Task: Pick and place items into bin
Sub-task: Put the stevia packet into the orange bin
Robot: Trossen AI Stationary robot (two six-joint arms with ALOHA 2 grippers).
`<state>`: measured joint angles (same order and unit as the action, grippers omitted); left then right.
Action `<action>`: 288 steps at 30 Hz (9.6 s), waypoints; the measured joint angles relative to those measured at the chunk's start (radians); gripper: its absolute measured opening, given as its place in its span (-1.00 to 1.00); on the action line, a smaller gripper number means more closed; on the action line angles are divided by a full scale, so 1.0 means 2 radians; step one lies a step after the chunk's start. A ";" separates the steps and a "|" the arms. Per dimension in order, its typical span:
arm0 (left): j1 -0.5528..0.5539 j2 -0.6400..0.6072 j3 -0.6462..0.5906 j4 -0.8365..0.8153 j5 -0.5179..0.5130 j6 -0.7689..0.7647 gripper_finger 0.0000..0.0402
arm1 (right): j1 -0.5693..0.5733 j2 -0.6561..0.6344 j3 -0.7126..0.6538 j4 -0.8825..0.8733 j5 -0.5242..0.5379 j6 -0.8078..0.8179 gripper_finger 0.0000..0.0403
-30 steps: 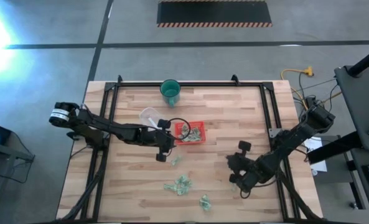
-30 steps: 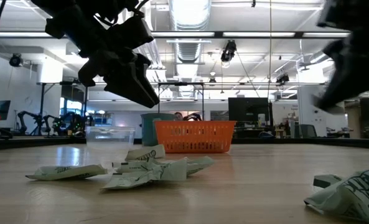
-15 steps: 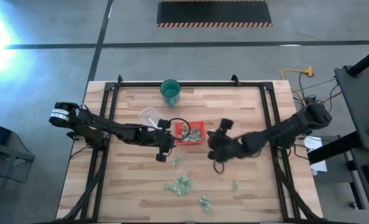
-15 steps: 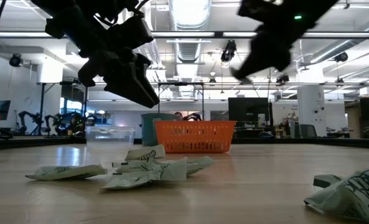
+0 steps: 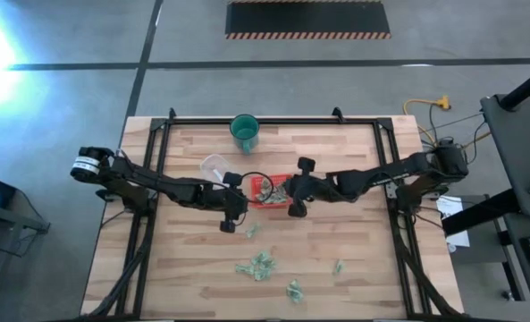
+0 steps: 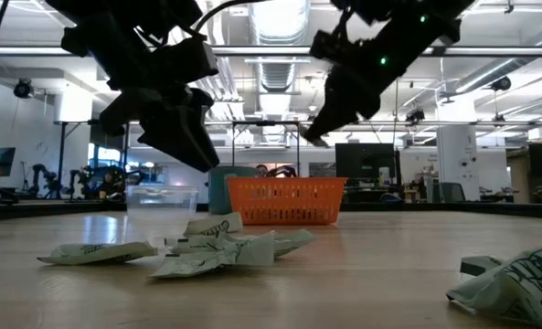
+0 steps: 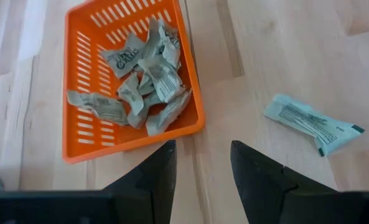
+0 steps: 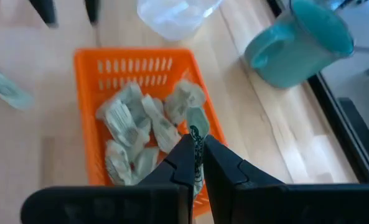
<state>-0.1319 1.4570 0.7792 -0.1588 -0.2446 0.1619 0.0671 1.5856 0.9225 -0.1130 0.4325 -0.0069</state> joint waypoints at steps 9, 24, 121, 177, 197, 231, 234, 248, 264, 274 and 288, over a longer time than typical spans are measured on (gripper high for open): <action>0.000 0.000 0.001 0.000 0.000 -0.002 -0.33 | -0.009 0.032 -0.001 0.001 0.001 0.002 -0.90; -0.001 0.000 0.001 -0.006 0.023 -0.097 -0.33 | -0.010 0.030 -0.001 0.006 0.006 0.009 -0.27; -0.125 0.090 0.039 0.000 -0.048 -0.121 -1.00 | 0.108 -0.124 -0.025 -0.115 0.010 0.082 -0.66; 0.021 0.051 0.053 0.059 -0.053 0.063 -0.39 | 0.113 -0.124 -0.046 -0.128 -0.096 0.134 -0.62; -0.024 0.023 0.043 -0.010 -0.055 0.014 -0.39 | 0.302 -0.124 -0.069 -0.140 -0.154 0.361 -0.66; -0.027 0.022 0.040 -0.045 -0.056 -0.025 -0.39 | 0.419 0.037 0.029 -0.246 -0.058 0.473 -0.66; -0.027 0.022 0.040 -0.048 -0.056 -0.026 -0.39 | 0.419 0.045 0.026 -0.256 -0.060 0.473 -0.65; -0.027 0.022 0.040 -0.047 -0.055 -0.027 -0.39 | 0.419 0.059 0.023 -0.258 -0.050 0.475 -0.17; -0.027 0.022 0.039 -0.048 -0.054 -0.039 -0.39 | 0.419 0.060 -0.004 -0.231 -0.046 0.501 -0.03; -0.027 0.022 0.039 -0.049 -0.054 -0.039 -0.39 | 0.419 0.080 -0.008 -0.224 -0.048 0.505 -0.04; -0.027 0.023 0.039 -0.049 -0.054 -0.039 -0.39 | 0.419 0.080 -0.007 -0.224 -0.056 0.471 -0.67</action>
<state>-0.1864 1.5021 0.8566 -0.2562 -0.3523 0.0837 0.9054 1.7454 0.9077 -0.5617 0.3210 0.9353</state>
